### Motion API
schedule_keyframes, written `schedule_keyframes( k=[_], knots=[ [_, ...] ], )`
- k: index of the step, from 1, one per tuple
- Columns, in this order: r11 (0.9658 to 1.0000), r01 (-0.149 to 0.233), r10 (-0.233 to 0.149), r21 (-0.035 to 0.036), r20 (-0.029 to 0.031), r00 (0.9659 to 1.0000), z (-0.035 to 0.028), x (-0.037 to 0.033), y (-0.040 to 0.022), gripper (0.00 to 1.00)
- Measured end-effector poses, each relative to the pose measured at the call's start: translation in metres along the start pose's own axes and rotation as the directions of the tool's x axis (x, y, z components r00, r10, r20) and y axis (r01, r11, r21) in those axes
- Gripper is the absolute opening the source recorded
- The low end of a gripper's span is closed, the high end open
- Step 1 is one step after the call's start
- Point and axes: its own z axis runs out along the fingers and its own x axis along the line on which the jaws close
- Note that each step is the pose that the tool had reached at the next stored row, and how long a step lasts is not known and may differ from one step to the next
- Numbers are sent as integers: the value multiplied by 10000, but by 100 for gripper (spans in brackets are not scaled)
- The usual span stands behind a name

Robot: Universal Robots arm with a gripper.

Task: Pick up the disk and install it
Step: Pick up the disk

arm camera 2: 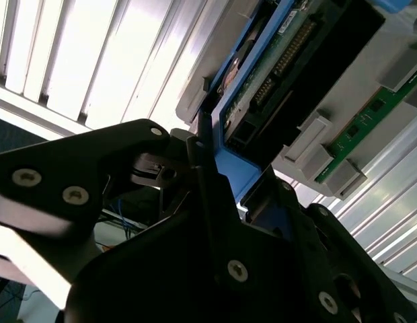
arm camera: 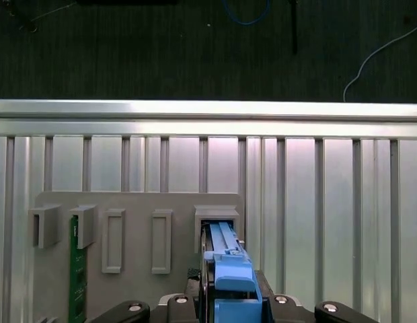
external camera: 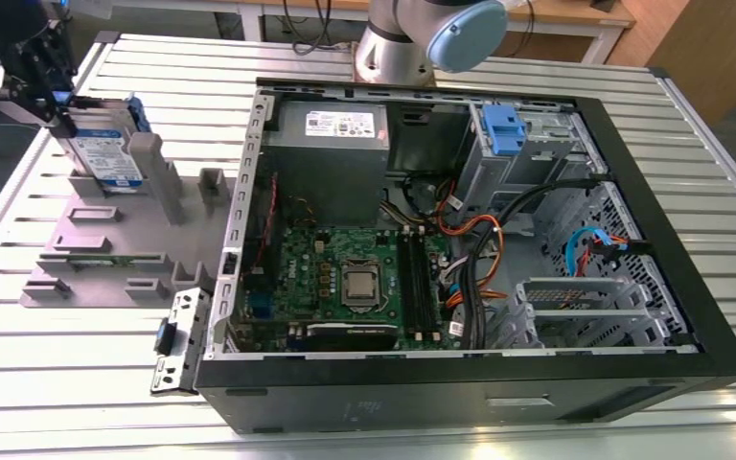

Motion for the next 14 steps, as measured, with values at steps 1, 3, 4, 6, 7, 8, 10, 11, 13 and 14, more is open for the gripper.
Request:
schedule_keyframes(
  k=[1,3,4,6,7,8,10,11,13,14],
  knots=[
    [10000,-2,2,1,0,10000,1,0,0,40],
    [10000,-3,3,0,-2,10000,0,0,0,40],
    [10000,-3,3,1,-1,10000,0,0,0,38],
    [10000,-3,3,1,0,10000,0,0,0,37],
    [10000,-3,3,2,0,10000,1,0,0,37],
    [10000,-4,4,1,0,10000,1,0,0,37],
    [10000,-4,4,3,1,10000,0,0,0,37],
    [10000,-3,3,4,2,10000,-2,0,0,37],
    [10000,-4,4,2,0,10000,-15,-1,0,37],
    [10000,-4,4,2,-4,10000,-23,-1,0,37]
  ],
)
